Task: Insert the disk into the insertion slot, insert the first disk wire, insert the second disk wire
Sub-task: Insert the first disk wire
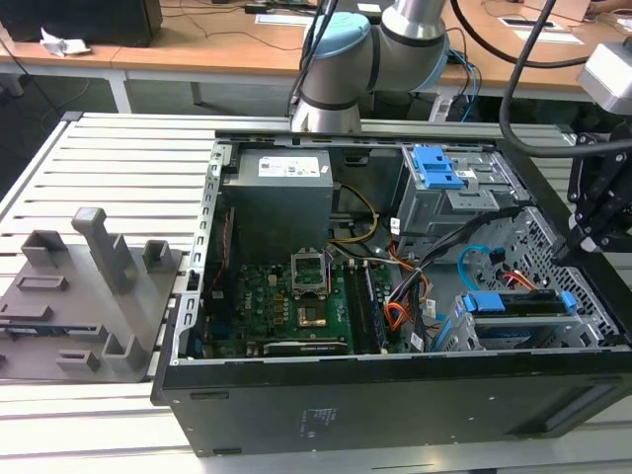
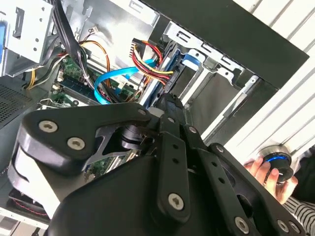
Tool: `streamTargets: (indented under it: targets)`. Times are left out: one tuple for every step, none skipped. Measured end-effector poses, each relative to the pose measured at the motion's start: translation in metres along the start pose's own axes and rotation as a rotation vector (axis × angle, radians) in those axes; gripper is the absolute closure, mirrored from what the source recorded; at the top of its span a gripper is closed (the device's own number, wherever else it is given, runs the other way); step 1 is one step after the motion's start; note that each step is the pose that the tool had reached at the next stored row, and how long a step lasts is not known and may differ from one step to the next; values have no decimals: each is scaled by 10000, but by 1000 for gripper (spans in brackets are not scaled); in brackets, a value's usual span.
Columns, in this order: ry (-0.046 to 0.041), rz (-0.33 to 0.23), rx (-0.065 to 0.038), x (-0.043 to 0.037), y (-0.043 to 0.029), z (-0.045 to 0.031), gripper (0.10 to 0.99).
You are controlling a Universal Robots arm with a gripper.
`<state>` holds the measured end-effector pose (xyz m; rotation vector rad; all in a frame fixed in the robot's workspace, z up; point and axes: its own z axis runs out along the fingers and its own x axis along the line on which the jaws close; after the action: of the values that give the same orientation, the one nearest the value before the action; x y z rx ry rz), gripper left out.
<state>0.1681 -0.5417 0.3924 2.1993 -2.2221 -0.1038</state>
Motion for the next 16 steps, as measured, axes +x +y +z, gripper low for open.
streamTargets:
  targets:
    - [2,0,0,0,0,-2,980]
    - [3,1,0,0,17,-1,980]
    - [-1,0,0,1,50,1,980]
    - [-1,0,0,1,70,2,980]
    - [-1,0,0,1,84,3,980]
    - [-1,1,0,1,104,4,980]
    - [-1,1,0,1,116,5,980]
    - [0,0,1,1,142,6,980]
    - [-1,0,0,2,175,8,980]
    - [-1,0,0,2,193,9,980]
    - [-1,0,0,2,206,10,980]
    - [-1,0,0,3,218,11,980]
    - [-1,0,0,3,238,11,980]
    - [-1,1,1,3,265,13,980]
    - [-1,1,0,3,302,15,980]
    - [-1,1,0,5,320,16,980]
